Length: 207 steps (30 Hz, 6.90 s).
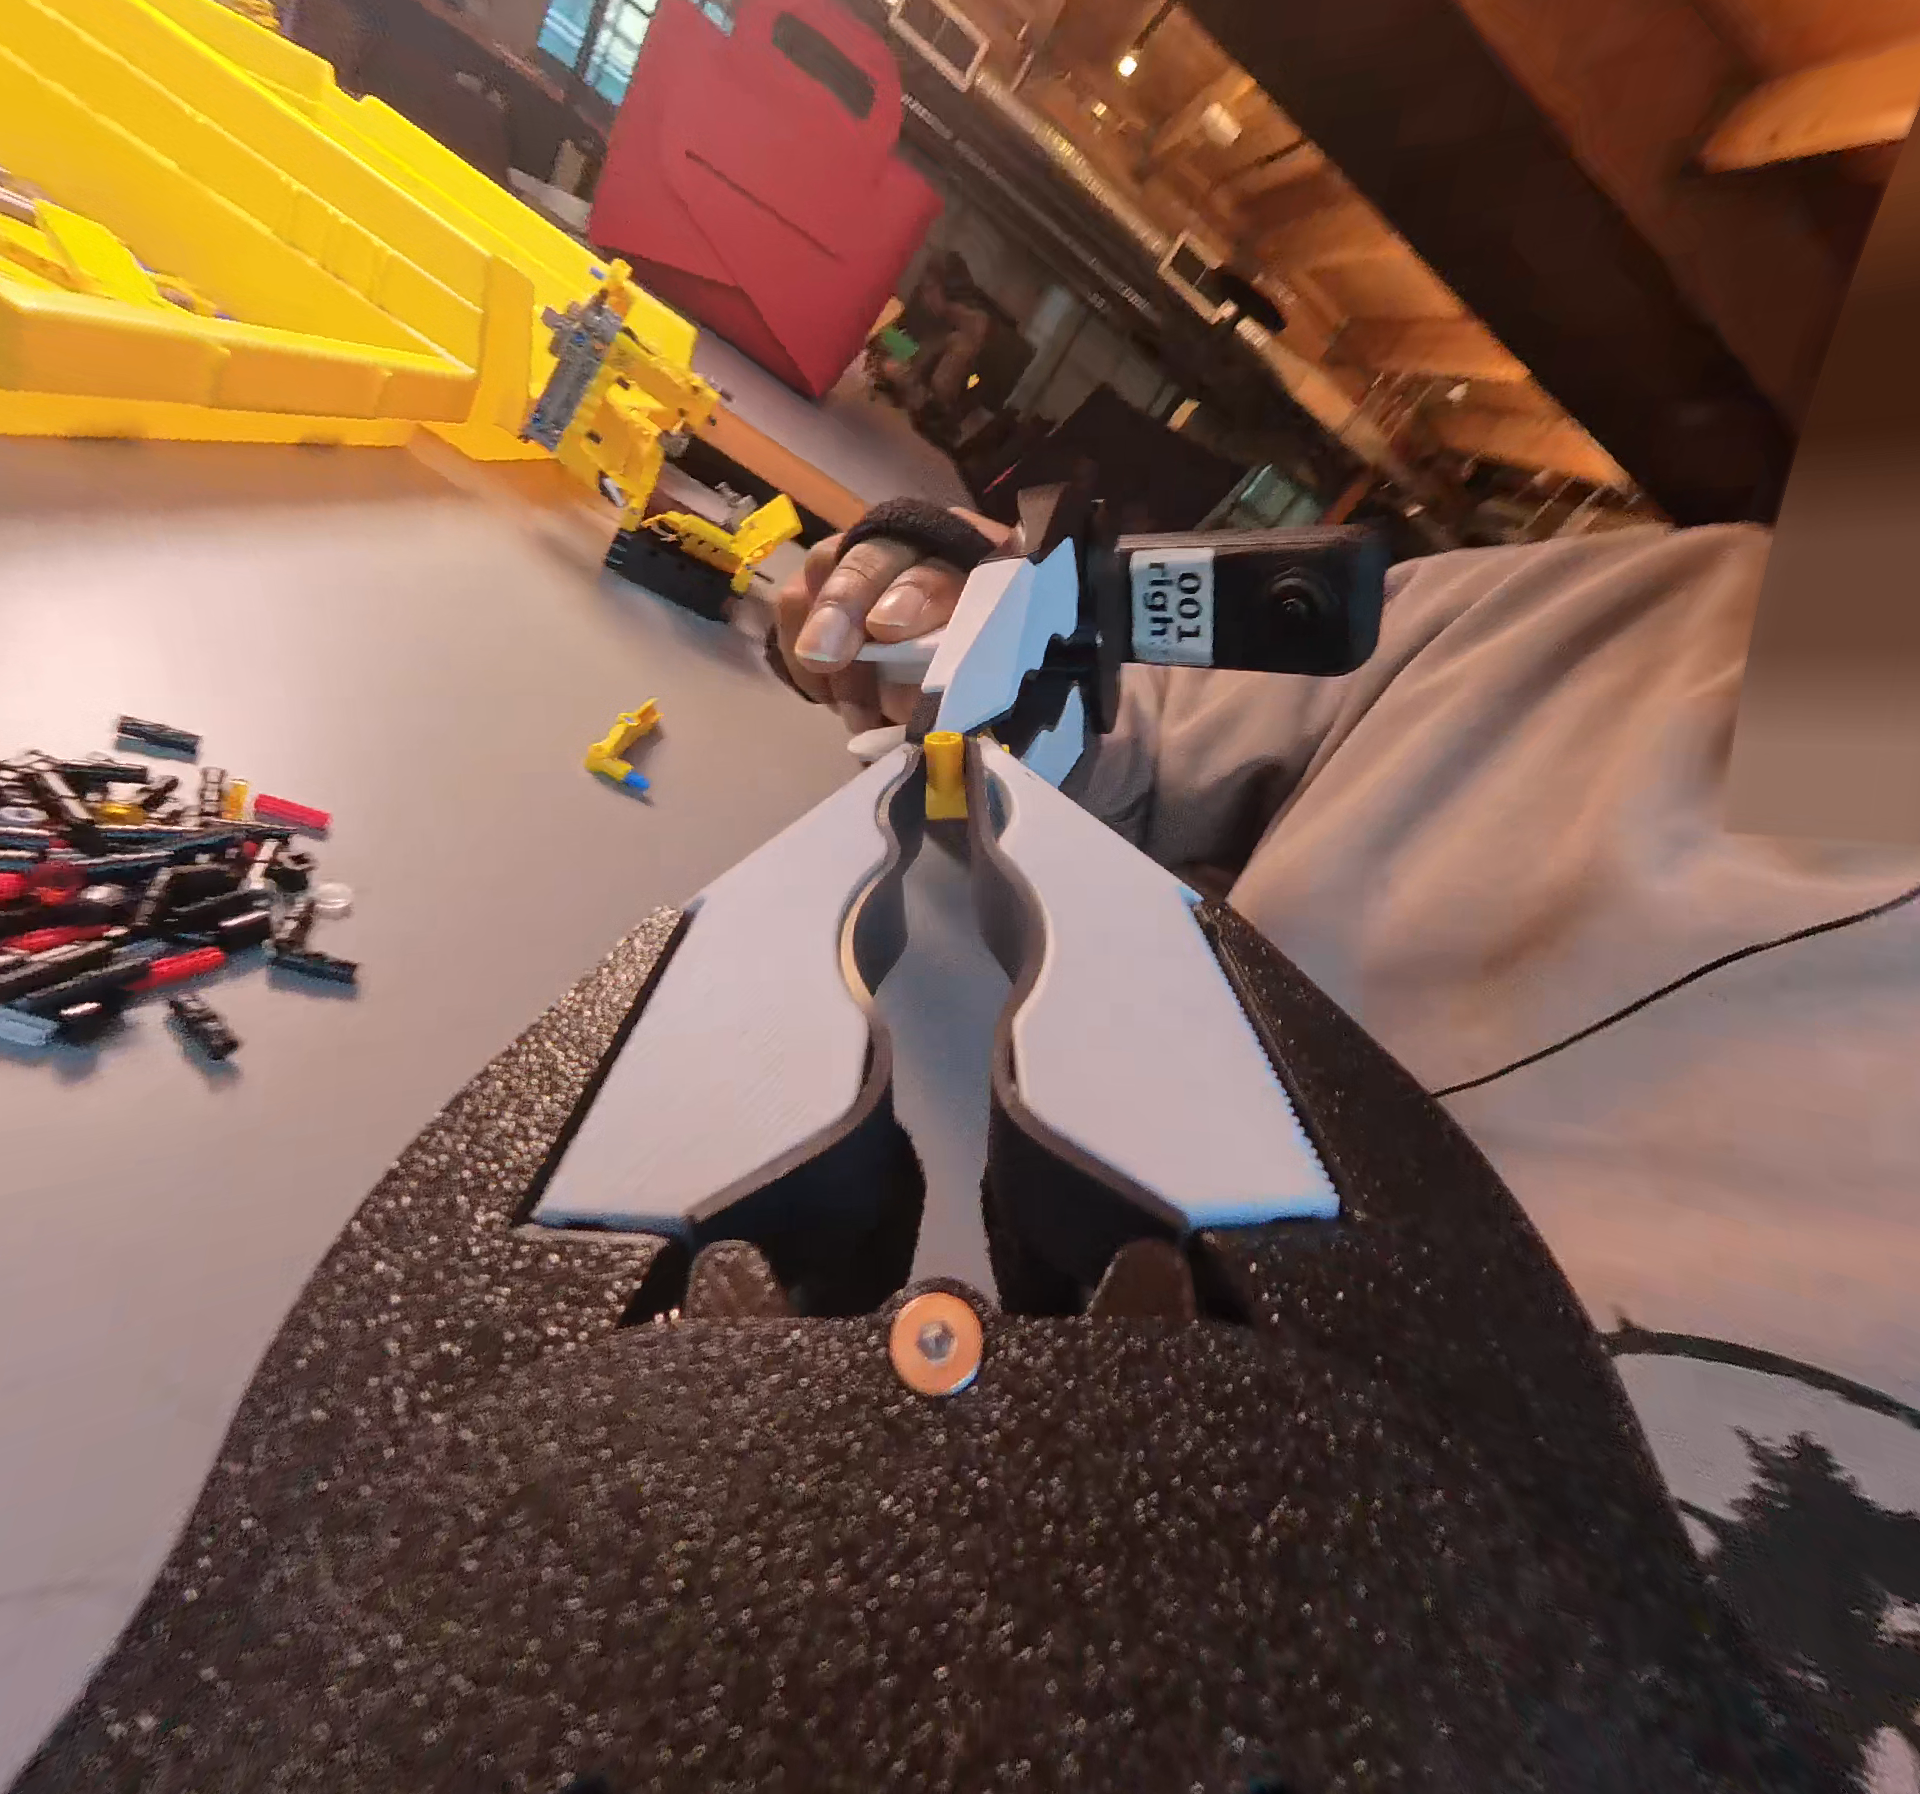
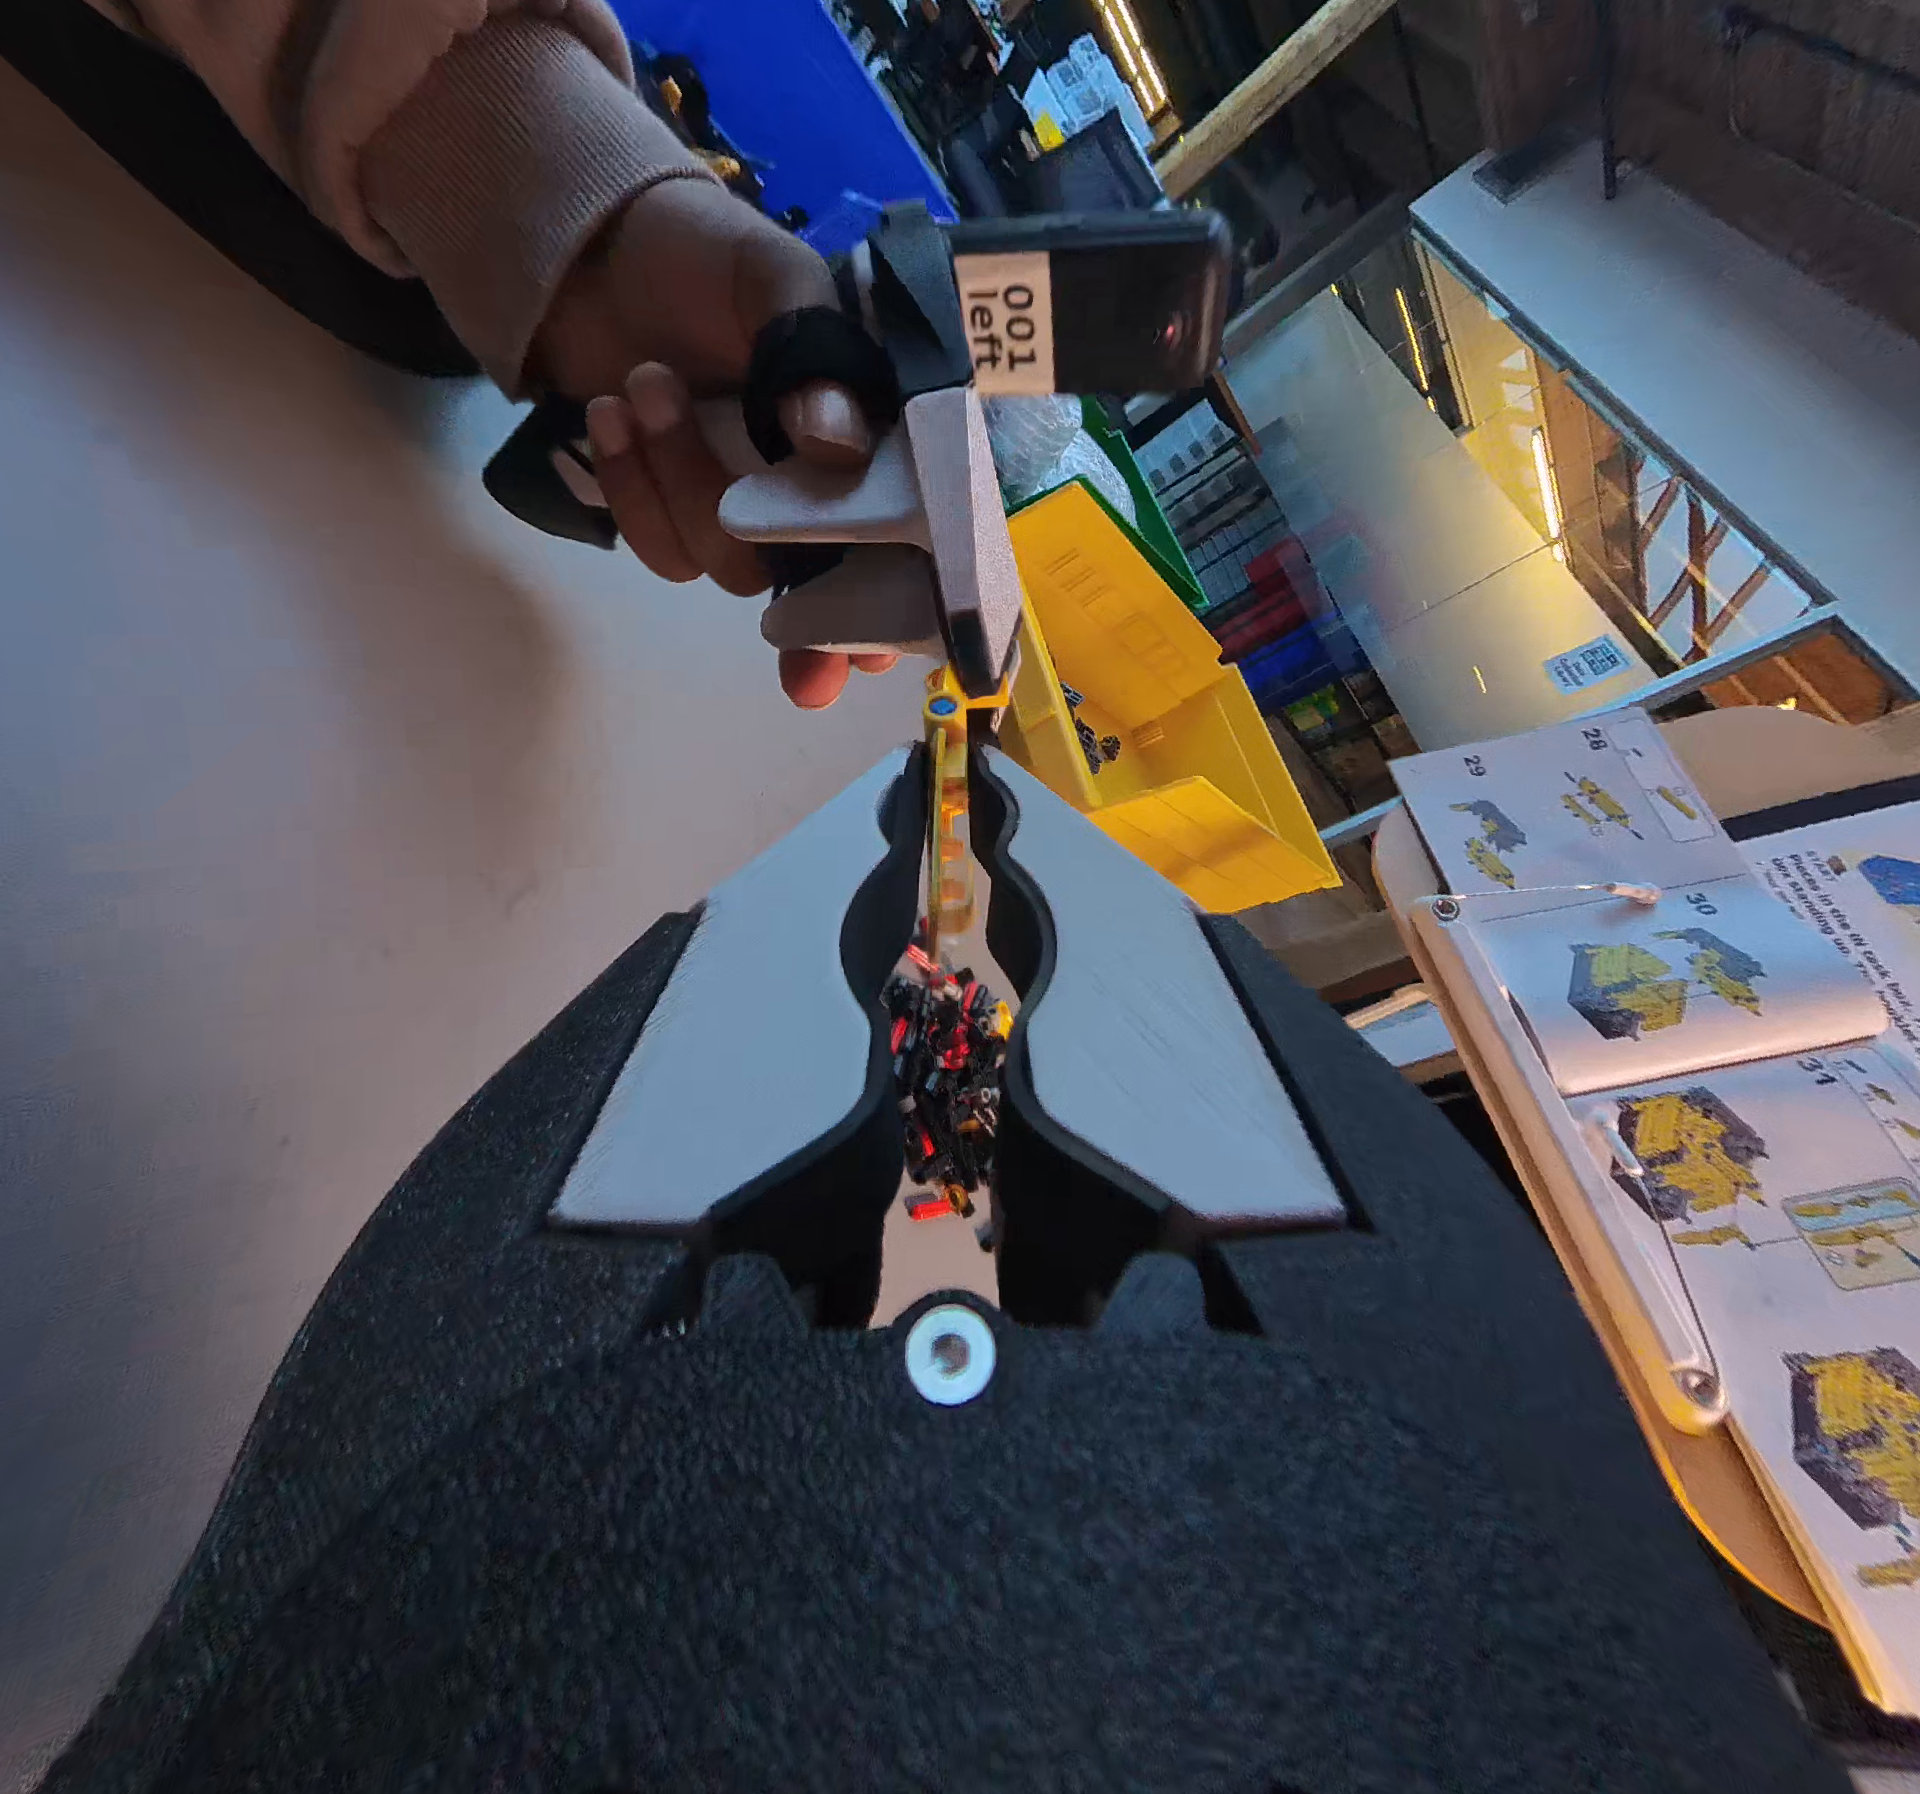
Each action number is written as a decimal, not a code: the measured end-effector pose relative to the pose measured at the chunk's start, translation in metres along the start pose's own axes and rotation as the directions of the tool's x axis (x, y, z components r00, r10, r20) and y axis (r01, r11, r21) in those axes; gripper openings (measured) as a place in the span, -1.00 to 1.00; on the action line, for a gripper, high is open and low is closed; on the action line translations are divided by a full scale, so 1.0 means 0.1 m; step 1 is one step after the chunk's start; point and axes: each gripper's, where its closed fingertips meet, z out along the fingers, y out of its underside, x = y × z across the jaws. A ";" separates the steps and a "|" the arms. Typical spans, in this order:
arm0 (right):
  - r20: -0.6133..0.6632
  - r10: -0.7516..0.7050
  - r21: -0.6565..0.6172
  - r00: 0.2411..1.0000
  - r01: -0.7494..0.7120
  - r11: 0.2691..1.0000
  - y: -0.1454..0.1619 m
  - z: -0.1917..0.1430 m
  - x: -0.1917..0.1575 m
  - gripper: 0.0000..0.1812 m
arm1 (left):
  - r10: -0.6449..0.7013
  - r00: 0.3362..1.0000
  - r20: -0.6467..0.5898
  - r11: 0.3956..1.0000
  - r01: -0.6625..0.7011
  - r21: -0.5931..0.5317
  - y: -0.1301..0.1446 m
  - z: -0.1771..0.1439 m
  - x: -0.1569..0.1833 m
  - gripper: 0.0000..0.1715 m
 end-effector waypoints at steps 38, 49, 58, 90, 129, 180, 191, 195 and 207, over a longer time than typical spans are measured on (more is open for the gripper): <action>0.493 0.672 0.099 0.552 -0.803 0.587 -0.24 -0.14 -0.02 -0.93 | 0.598 0.787 0.155 0.799 -0.570 -0.190 0.05 0.07 0.20 -0.83; 0.499 0.645 0.104 0.579 -0.779 0.619 -0.28 -0.14 -0.03 -0.94 | 0.562 0.817 0.131 0.816 -0.522 -0.250 0.11 0.07 0.18 -0.83; 0.432 0.670 0.161 0.604 -0.783 0.601 -0.01 -0.41 0.32 -0.94 | 0.494 0.859 0.131 0.855 -0.454 -0.249 0.08 -0.20 0.06 -0.83; 0.464 0.835 -0.157 0.296 -0.900 0.407 0.05 -0.01 -0.18 -0.76 | 0.942 0.241 0.232 0.332 -0.756 -0.564 0.28 0.05 -0.26 -0.83; -0.655 0.429 -0.456 0.622 -0.778 0.432 2.98 -0.68 1.82 -0.92 | 0.400 0.782 0.479 0.917 -0.340 -0.209 0.10 -0.19 -0.59 -0.66; 0.428 0.716 0.011 0.551 -0.796 0.606 0.06 -0.15 -0.01 -0.93 | 0.466 0.861 0.206 0.884 -0.443 -0.149 0.16 0.20 -0.02 -0.92; 0.464 0.726 0.013 0.508 -0.823 0.568 -0.01 -0.12 -0.07 -0.93 | 0.404 0.895 0.190 0.914 -0.399 -0.065 0.07 0.17 0.05 -0.95; 0.474 0.723 0.022 0.502 -0.828 0.561 -0.03 -0.12 -0.07 -0.93 | 0.418 0.890 0.182 0.908 -0.411 -0.079 0.09 0.18 0.06 -0.95; 0.449 0.722 -0.002 0.526 -0.807 0.590 0.03 -0.16 -0.04 -0.82 | 0.426 0.885 0.188 0.898 -0.389 -0.204 0.20 0.10 -0.04 -0.97</action>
